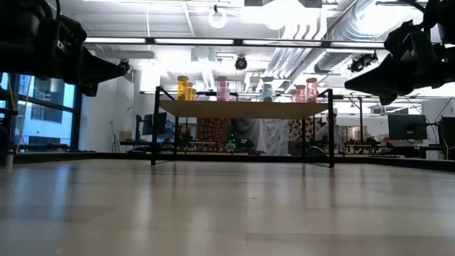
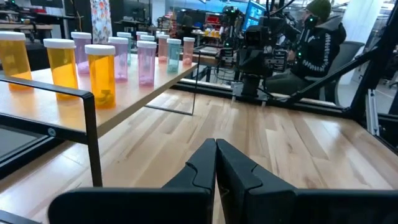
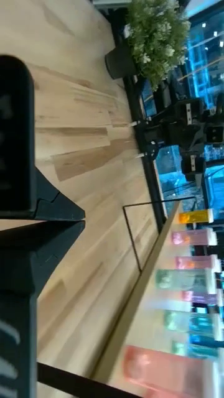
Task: Pick and place medicine bottles onto shelf by color
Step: Return to Home Position
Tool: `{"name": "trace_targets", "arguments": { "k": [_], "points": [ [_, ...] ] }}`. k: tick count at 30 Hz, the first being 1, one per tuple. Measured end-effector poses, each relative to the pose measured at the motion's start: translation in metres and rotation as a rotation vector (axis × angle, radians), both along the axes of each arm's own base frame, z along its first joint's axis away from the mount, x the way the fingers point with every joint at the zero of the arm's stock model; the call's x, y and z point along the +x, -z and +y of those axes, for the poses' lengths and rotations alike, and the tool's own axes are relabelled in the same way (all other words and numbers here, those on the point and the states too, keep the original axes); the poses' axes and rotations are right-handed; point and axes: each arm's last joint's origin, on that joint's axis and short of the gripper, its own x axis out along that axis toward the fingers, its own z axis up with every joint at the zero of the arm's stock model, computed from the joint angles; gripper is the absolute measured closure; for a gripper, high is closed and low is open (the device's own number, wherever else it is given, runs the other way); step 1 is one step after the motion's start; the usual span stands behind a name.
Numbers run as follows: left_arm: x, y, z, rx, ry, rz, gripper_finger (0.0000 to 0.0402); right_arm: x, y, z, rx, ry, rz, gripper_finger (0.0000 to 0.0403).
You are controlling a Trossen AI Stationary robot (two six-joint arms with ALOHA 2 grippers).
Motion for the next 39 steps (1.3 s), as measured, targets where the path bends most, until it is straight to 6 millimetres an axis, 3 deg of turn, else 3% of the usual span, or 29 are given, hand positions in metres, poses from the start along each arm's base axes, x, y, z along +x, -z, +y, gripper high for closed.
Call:
{"name": "trace_targets", "arguments": {
  "k": [11,39],
  "points": [
    [0.0,-0.0001,0.0,0.0,0.0,0.0,0.0401,-0.0002,0.0022,0.0,0.149,0.017,-0.023,0.0402],
    [0.0,-0.0001,0.0,0.0,0.001,0.0,0.0401,-0.0003,0.0023,0.0,0.148,0.017,-0.021,0.0402]
  ]
}}
